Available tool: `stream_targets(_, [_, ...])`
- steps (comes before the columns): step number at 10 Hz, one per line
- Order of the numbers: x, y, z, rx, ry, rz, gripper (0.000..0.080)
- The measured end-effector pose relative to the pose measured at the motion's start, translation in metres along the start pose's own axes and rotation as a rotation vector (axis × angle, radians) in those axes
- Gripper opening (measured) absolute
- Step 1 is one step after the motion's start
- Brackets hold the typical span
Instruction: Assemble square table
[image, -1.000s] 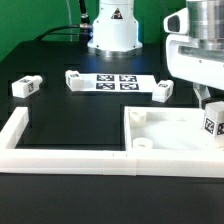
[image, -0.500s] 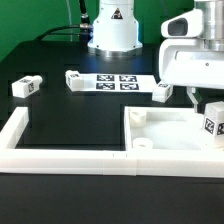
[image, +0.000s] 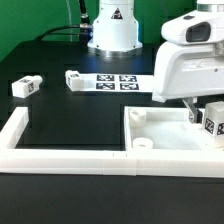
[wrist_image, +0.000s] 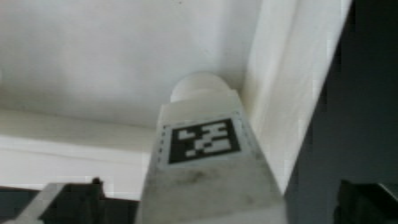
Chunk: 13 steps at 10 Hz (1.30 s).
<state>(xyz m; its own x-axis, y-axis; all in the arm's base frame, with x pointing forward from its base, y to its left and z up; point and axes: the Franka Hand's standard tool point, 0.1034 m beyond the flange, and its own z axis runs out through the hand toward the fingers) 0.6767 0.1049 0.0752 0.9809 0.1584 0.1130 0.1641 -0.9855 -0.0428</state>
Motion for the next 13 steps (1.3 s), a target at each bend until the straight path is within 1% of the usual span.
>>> stream_targets(2, [0.0003,0.0002,-0.0002,0.000,0.001,0.014,0.0649])
stream_targets(4, [0.0003,0.0003,-0.0002,0.000,0.001,0.045,0.0388])
stream_targets(5, [0.0003,0.0006,-0.0003,0.001,0.001,0.106,0.0388])
stream_targets(6, [0.0003,0.0010,-0.0003,0.001,0.001,0.208,0.0288])
stream_targets(8, [0.0009,0.0022,-0.0005,0.005,0.005,0.430,0.0288])
stream_targets(9, [0.0004,0.0027,0.0004,-0.008,0.012,0.609,0.0288])
stream_targets(10, [0.0001,0.0031,0.0010,-0.011,0.026,0.726,0.0288])
stream_targets(11, [0.0000,0.0042,0.0006,-0.005,0.026,0.891,0.0288])
stream_targets(13, [-0.0019,0.0013,0.0015,0.009,0.019,1.267,0.0291])
